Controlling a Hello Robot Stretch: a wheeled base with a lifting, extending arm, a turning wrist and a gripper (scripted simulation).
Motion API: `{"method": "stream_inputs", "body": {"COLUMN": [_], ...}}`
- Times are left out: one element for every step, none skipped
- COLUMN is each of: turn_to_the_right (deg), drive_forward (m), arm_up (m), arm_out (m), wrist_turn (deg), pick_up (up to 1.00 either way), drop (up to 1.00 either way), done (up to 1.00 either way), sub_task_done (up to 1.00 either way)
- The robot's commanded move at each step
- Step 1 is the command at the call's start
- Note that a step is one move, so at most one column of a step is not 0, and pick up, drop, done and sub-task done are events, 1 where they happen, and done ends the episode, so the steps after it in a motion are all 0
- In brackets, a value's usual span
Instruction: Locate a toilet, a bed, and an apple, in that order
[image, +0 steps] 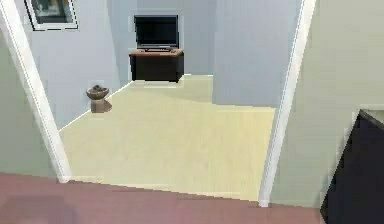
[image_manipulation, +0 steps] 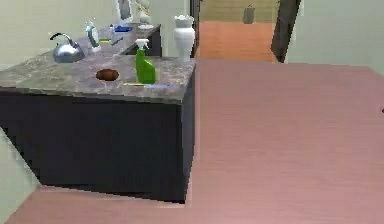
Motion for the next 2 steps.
{"method": "stream_inputs", "body": {"turn_to_the_right": [0.0,9.0], "drive_forward": [1.00,0.00], "arm_up": [0.00,0.00], "arm_out": [0.00,0.00], "wrist_turn": [0.0,0.0], "pick_up": [0.00,0.00], "drop": [0.00,0.00], "done": [0.00,0.00], "sub_task_done": [0.00,0.00]}}
